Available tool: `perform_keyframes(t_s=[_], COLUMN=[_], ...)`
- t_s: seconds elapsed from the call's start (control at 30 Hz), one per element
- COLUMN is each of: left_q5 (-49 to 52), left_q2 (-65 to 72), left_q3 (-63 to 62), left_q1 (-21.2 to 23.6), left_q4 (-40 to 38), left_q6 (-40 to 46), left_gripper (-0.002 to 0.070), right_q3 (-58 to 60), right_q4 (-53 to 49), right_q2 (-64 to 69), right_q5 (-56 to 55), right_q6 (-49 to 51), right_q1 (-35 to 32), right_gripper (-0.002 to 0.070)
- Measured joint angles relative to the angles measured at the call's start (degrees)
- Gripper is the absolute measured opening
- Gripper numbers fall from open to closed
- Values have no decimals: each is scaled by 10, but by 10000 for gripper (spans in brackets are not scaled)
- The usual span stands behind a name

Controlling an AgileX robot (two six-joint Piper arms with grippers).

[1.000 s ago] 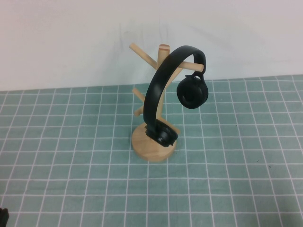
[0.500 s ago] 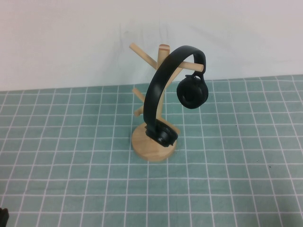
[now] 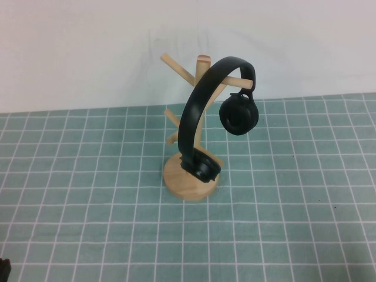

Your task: Take out the headphones from the headphone stand

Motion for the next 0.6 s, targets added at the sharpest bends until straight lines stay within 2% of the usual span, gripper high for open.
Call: perform_keyframes(t_s=[0.4, 0.6], left_q5=[0, 0], left_q2=[0, 0], left_q3=[0, 0], left_q1=[0, 0], left_q4=[0, 0], left_q6=[0, 0], left_gripper=[-6, -6], right_q3=[0, 0], right_q4=[0, 0], right_q2=[0, 0], right_q5=[-13, -158], right_q6=[0, 0], right_q1=[0, 0], right_gripper=[-8, -8])
